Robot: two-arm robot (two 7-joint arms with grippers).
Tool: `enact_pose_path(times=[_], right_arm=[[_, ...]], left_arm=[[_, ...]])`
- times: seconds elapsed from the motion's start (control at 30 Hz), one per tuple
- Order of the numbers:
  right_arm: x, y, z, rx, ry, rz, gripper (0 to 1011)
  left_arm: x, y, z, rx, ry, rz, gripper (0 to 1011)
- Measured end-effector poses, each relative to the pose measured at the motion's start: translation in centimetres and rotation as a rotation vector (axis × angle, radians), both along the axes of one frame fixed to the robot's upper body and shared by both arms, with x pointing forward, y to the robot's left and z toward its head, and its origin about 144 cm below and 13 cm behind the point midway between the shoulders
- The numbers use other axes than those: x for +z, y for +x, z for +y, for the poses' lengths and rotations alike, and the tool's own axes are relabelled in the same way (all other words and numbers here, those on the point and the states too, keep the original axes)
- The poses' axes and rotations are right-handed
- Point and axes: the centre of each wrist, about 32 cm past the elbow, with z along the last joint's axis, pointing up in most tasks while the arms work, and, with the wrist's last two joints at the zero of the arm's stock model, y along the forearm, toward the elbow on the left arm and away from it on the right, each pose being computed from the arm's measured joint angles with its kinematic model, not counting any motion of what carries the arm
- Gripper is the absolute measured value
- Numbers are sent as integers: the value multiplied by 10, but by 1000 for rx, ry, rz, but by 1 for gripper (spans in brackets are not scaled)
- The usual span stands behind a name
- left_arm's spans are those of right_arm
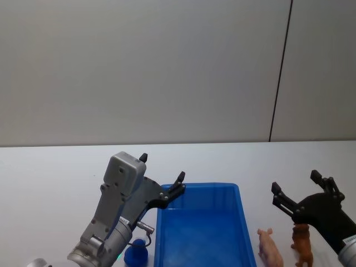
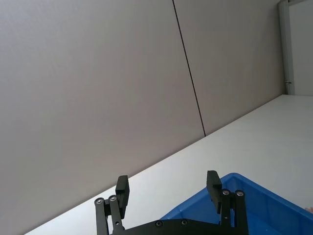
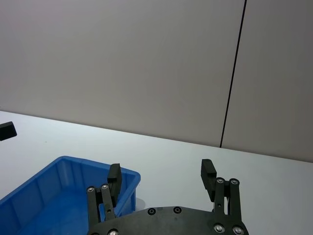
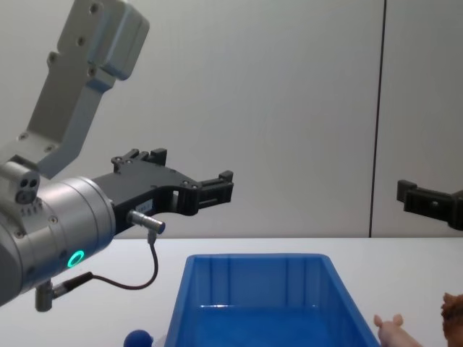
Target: Pick up the two dolls from the table and place them into the box.
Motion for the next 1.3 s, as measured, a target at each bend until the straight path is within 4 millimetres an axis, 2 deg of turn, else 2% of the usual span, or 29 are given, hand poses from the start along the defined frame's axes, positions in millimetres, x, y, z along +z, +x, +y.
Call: enact_pose_path(times=[0.5,1.3], right_arm=[[0,-2,-1,-7,-2,3,1001],[-7,-27,-6,-121,-39,133,1001]], left_arm=[[0,0,0,0,0,0,1001],[0,0,0,0,0,0,1001]])
